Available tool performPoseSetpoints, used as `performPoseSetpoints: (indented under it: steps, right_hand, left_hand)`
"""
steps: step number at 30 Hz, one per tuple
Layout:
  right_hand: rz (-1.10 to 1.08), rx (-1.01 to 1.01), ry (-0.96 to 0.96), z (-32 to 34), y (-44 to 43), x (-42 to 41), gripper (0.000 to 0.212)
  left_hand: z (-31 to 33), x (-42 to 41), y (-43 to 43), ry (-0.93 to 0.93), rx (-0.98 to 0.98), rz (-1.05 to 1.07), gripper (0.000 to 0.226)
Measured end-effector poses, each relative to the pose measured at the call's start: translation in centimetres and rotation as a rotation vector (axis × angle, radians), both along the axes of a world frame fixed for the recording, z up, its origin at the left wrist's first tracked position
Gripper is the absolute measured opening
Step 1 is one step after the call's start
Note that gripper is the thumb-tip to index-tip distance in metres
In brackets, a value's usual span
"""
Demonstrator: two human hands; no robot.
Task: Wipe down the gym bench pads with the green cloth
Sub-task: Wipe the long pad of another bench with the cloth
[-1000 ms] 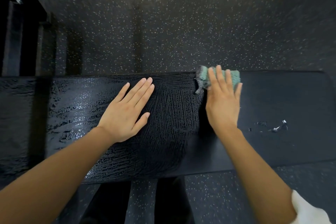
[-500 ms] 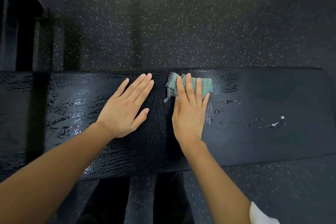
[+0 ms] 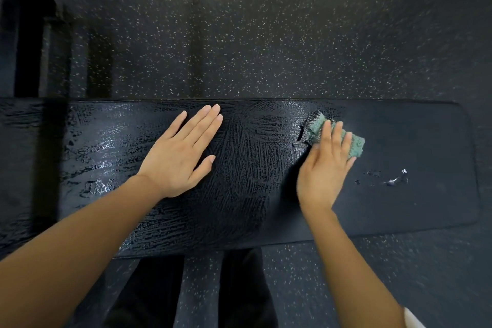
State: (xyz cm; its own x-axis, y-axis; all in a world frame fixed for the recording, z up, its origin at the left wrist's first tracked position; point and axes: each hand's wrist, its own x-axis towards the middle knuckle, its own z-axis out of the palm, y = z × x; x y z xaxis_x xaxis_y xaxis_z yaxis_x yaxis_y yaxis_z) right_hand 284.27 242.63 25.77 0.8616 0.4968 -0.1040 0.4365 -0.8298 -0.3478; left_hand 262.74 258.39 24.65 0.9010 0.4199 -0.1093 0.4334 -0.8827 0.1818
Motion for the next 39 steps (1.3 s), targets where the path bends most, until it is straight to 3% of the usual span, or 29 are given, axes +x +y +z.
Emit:
performPoseSetpoints:
  steps: [3,9,16,22,27,34,39]
  right_hand:
    - [-0.049,0.036,-0.017,-0.4,1.5,-2.9,0.052]
    - [0.228,0.023,-0.043,-0.9,0.5,-8.8,0.055]
    - [0.420,-0.050,-0.054,-0.5,-3.4,-6.3,0.061]
    - [0.123,0.014,-0.009,-0.4,-6.5,-2.2,0.056]
    - [-0.143,0.115,0.011,-0.6,-3.6,-5.3,0.053]
    - [0.134,0.105,0.028,-0.6,-2.7,-12.4,0.053]
    - [0.393,0.015,0.018,-0.1,-5.6,-10.3,0.058]
  left_hand:
    - [0.0,0.0,0.0,-0.004,0.001,0.001,0.068]
    - [0.1,0.0,0.0,0.002,0.012,0.002,0.069]
    - [0.1,0.1,0.0,0.000,0.014,0.002,0.068]
    - [0.0,0.1,-0.1,-0.006,0.010,0.003,0.068]
    - [-0.1,0.1,-0.1,-0.011,0.009,0.006,0.068]
    - [0.0,0.1,0.0,-0.008,0.014,0.001,0.069]
    - [0.0,0.1,-0.1,-0.006,0.012,0.002,0.068]
